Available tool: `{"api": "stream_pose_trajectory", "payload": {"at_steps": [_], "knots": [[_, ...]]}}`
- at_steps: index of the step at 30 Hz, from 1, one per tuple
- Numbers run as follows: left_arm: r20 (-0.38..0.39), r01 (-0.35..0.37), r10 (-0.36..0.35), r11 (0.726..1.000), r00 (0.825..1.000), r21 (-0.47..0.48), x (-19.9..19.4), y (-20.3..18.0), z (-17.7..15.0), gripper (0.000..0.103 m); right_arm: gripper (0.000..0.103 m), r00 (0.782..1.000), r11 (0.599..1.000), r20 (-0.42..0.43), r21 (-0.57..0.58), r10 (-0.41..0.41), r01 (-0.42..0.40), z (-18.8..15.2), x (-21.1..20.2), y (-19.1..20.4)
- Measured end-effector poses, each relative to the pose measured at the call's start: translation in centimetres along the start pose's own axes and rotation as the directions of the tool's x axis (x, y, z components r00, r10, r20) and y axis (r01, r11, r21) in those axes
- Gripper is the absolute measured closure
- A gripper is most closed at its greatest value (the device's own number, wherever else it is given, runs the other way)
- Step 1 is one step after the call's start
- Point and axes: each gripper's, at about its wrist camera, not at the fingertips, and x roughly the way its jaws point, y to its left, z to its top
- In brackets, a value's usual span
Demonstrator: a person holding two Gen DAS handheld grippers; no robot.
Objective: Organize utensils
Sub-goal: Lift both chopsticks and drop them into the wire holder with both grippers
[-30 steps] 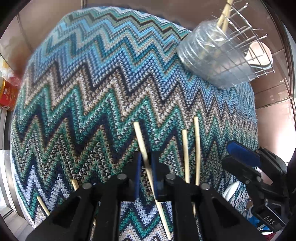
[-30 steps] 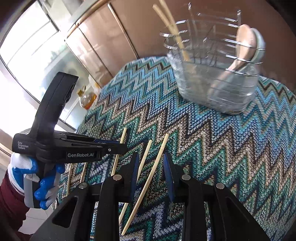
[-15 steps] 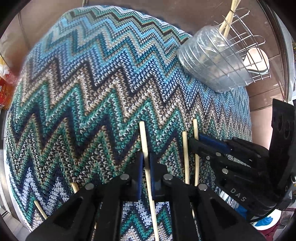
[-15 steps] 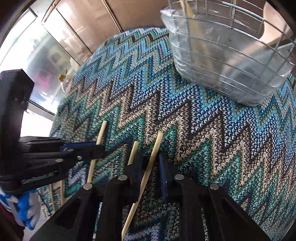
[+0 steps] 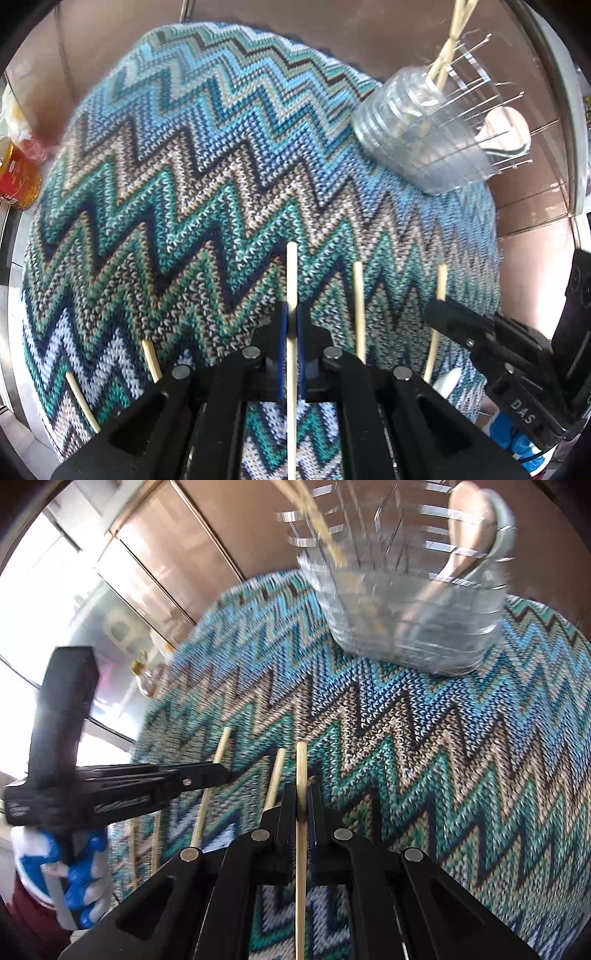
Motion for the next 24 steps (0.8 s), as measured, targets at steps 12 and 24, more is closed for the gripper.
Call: {"api": "stream_pose_trajectory", "payload": {"at_steps": [12,24], "knots": [[0.146,0.01,-0.019,0.998,0.989,0.062,-8.0,-2.3,-4.2,0.099,0.097,0.978,0.998,0.21,-0.064,0.003,0.011,-4.1,-8.7,3.2],[0.294,0.064,-0.105,0.987,0.95,0.147,-14.7,-5.0,-7.0,0.099,0.097,0.928,0.997,0.372,-0.072,-0.005,0.035,-7.1,-16.7,4.5]]}}
